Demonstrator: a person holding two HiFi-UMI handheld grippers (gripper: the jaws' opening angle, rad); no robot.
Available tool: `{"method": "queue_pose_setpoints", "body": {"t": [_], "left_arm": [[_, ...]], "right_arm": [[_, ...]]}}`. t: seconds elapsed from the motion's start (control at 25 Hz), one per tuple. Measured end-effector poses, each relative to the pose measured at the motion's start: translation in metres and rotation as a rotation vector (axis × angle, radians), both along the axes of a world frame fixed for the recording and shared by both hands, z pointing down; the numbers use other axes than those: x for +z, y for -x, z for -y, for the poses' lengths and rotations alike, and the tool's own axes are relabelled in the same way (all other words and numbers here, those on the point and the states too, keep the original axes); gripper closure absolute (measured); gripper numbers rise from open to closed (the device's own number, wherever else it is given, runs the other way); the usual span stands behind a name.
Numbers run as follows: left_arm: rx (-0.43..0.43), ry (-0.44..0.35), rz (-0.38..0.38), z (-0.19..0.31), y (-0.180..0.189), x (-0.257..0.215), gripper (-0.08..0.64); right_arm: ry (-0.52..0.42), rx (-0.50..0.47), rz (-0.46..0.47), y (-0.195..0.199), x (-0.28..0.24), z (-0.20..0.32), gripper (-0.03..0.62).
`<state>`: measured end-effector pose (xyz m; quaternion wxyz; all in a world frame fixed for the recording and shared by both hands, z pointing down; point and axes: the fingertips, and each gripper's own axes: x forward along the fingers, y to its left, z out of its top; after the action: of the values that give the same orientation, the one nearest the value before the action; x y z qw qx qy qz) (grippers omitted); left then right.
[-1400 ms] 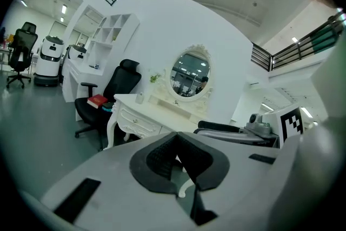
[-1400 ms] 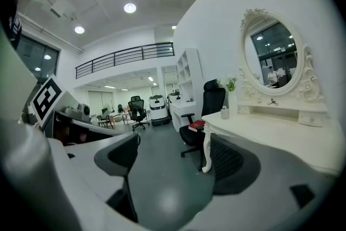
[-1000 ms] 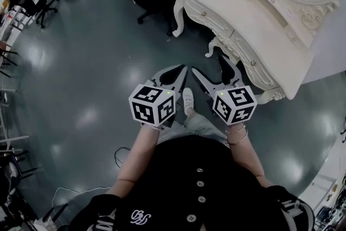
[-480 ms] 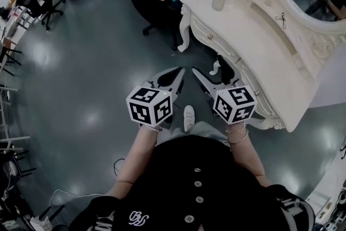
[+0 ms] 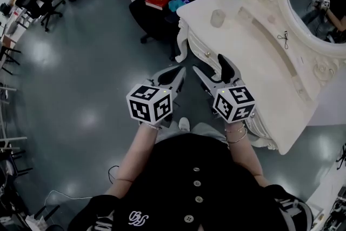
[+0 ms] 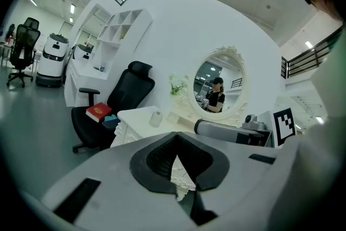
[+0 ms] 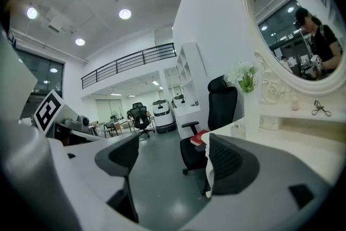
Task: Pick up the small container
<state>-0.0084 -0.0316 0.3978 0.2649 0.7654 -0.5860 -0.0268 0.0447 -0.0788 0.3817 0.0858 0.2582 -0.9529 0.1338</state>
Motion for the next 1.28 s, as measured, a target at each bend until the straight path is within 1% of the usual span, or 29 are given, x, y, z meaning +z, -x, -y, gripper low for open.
{"method": "queue_pose_setpoints", "body": {"t": [0.16, 0.32, 0.64, 0.84, 1.04, 1.28], "left_arm": [[-0.014, 0.010, -0.002, 0.013, 0.008, 0.001, 0.549], [-0.005, 0.025, -0.004, 0.022, 0.010, 0.000, 0.549], [0.017, 0.034, -0.007, 0.058, 0.020, 0.005, 0.549], [0.050, 0.033, -0.024, 0.087, 0.025, 0.007, 0.548], [0.088, 0.035, -0.035, 0.120, 0.038, 0.005, 0.548], [0.173, 0.037, -0.035, 0.160, 0.051, 0.002, 0.548]], "right_arm": [[0.019, -0.012, 0.001, 0.008, 0.004, 0.011, 0.202], [0.027, -0.020, -0.001, 0.016, 0.001, 0.018, 0.202], [0.035, 0.029, -0.002, 0.014, 0.006, 0.050, 0.202], [0.019, 0.047, -0.026, 0.021, 0.004, 0.074, 0.204], [0.018, 0.090, -0.037, 0.031, 0.002, 0.101, 0.204], [0.026, 0.165, -0.042, 0.043, 0.004, 0.134, 0.202]]}}
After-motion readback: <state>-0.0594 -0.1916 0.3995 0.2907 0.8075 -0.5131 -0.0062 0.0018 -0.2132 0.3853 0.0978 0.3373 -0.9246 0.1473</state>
